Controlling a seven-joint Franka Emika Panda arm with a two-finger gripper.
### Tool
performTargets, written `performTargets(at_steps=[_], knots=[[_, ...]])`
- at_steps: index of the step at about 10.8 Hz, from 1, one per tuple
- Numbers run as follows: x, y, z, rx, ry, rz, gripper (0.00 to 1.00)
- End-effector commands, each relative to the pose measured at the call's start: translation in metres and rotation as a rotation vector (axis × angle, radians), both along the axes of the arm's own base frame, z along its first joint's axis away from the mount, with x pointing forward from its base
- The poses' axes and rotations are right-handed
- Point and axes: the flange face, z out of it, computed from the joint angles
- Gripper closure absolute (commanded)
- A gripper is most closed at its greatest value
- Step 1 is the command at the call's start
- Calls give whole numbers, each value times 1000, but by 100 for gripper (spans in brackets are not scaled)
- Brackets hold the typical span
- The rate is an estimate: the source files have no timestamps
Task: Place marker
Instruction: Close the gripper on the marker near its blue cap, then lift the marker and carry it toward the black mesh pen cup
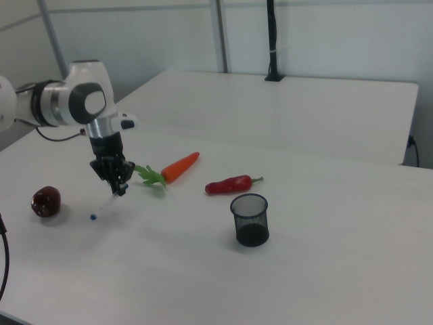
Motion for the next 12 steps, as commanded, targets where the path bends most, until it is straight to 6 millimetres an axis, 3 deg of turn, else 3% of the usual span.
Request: performTargets(at_steps=[1, 3, 5, 6, 9, 12], knots=[[-6, -3, 87, -2, -23, -31, 93], [-16, -8, 137, 5, -50, -37, 93], [-19, -14, 155, 7, -60, -44, 93], [-17, -26, 156, 5, -61, -59, 93], [-3, -107, 160, 9, -65, -99, 93], [1, -202, 159, 12, -61, -106, 93]])
